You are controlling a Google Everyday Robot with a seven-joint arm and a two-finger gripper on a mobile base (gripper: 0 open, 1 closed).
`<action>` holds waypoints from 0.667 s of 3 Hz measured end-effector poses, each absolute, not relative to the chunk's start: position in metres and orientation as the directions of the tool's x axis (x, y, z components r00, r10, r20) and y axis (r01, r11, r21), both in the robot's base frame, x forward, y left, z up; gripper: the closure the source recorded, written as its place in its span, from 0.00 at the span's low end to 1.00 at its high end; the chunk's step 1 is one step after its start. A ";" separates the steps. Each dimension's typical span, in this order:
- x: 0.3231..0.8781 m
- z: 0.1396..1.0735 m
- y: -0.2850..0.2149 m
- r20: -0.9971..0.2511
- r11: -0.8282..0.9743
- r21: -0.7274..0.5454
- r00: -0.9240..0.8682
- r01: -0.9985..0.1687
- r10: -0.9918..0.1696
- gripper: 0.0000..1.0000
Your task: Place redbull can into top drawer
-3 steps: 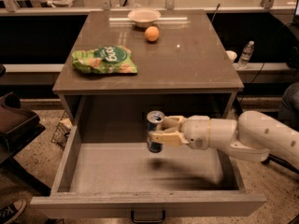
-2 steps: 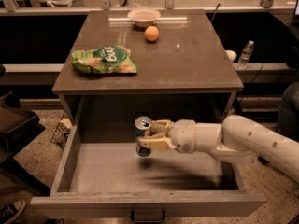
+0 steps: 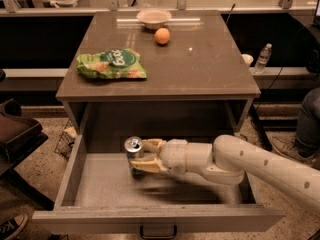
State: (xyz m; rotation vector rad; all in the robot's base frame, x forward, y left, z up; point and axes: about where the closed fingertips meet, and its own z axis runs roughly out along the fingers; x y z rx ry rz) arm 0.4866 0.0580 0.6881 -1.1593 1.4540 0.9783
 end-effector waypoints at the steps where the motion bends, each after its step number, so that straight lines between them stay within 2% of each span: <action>1: 0.487 0.686 0.062 -0.984 0.214 0.000 -0.039 -0.977 -0.176 0.87; 2: 0.486 0.686 0.064 -0.984 0.211 0.000 -0.038 -0.978 -0.175 0.62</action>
Offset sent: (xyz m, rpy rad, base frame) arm 0.0005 0.0036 -0.0023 -0.0030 -0.0093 0.0003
